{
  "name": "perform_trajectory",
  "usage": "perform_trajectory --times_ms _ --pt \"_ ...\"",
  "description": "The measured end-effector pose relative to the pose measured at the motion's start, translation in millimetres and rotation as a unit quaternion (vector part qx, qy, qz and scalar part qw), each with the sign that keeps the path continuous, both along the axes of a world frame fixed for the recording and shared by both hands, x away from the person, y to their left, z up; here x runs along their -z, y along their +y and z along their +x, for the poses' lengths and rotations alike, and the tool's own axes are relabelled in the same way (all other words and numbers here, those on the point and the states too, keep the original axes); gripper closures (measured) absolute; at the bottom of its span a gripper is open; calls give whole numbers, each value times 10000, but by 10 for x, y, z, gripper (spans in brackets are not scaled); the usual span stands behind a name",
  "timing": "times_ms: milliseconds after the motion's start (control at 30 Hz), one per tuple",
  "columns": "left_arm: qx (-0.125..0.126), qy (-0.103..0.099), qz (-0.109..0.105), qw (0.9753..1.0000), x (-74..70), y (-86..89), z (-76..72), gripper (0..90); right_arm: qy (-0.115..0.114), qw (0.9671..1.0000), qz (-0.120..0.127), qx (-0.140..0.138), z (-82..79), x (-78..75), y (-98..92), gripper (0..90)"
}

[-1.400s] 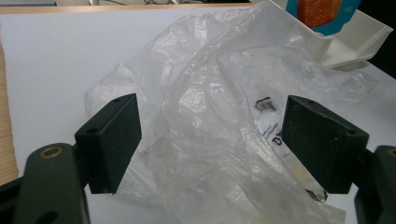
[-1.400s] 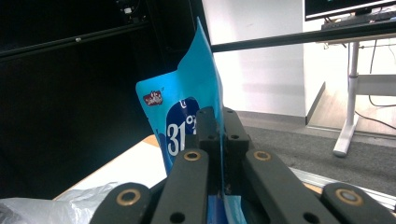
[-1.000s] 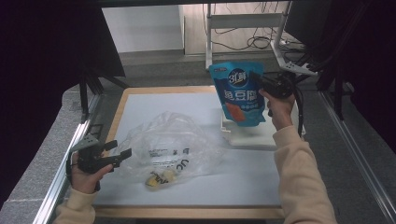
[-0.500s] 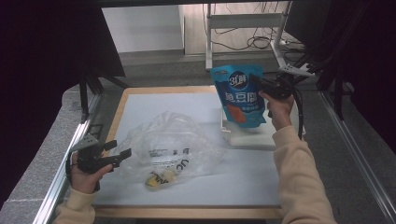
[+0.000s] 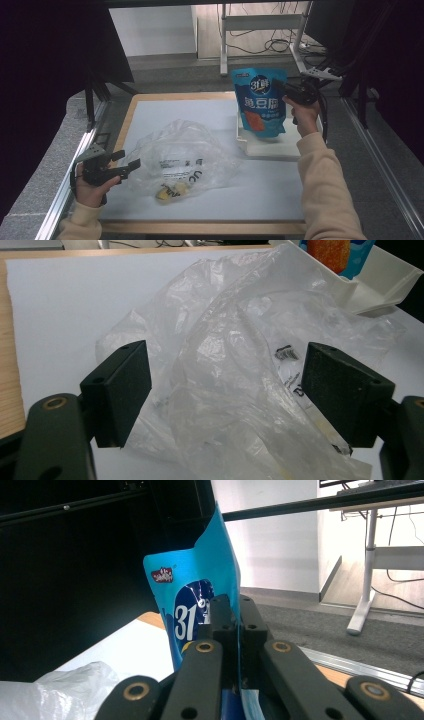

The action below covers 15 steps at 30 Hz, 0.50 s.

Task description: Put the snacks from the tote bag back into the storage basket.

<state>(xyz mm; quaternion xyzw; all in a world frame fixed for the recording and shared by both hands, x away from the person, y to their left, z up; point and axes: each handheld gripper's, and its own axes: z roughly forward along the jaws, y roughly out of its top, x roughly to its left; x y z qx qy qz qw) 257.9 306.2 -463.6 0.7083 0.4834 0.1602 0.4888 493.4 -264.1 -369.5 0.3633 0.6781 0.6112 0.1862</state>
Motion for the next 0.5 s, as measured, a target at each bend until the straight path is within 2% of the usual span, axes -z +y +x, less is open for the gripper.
perform_trajectory --times_ms 300,500 --pt "4 -14 6 10000 -3 2 -4 201 17 9997 -228 77 77 6 -136 864" --pt "10 -14 15 10000 -2 0 -3 201 38 9997 -213 143 98 44 -242 844"
